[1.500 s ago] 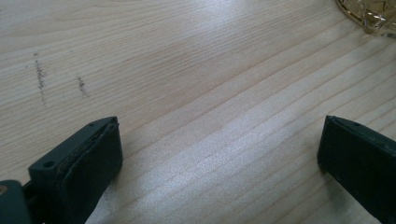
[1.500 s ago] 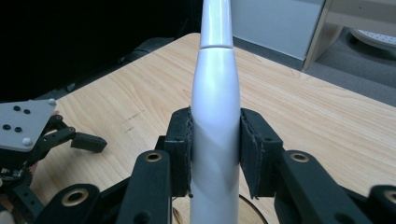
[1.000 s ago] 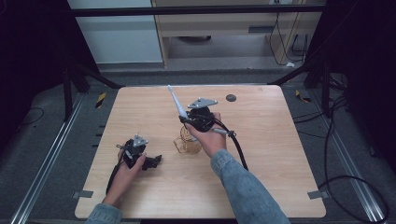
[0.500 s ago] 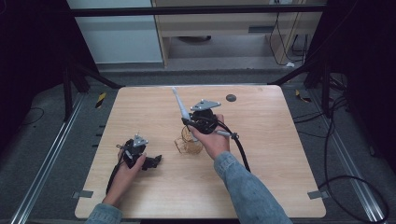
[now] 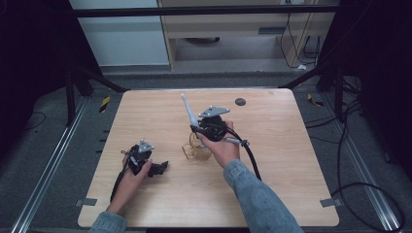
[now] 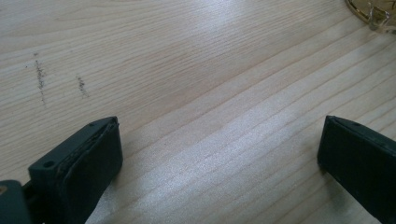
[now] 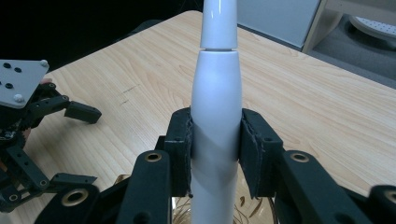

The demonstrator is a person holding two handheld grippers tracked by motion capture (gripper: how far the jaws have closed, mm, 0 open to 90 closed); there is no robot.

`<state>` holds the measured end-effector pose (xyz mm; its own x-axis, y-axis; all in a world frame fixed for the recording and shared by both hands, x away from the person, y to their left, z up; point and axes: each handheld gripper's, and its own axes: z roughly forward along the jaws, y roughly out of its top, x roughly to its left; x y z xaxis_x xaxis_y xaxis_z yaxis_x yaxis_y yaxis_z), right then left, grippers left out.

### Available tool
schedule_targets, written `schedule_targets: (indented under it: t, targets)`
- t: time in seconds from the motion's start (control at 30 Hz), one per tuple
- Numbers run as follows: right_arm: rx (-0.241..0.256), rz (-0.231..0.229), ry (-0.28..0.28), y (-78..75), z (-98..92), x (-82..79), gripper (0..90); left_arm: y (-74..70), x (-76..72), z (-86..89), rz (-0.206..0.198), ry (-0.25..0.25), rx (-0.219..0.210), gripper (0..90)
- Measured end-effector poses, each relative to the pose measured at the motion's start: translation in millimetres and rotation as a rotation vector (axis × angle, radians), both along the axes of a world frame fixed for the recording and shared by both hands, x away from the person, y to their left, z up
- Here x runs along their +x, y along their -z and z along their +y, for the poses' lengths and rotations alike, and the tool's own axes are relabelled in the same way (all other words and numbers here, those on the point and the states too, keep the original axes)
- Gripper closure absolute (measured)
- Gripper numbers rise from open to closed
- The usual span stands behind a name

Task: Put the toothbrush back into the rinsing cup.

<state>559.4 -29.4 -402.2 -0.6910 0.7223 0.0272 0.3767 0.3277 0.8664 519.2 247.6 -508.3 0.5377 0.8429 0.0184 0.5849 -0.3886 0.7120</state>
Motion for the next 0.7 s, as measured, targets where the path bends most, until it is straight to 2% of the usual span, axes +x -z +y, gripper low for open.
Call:
schedule_targets:
  t: [0.7]
  targets:
    - [-0.026, 0.01, 0.001, 7.5, -3.4, -2.4, 66.3, 0.0, 0.3, 0.0, -0.002, 0.004, 0.002, 0.0]
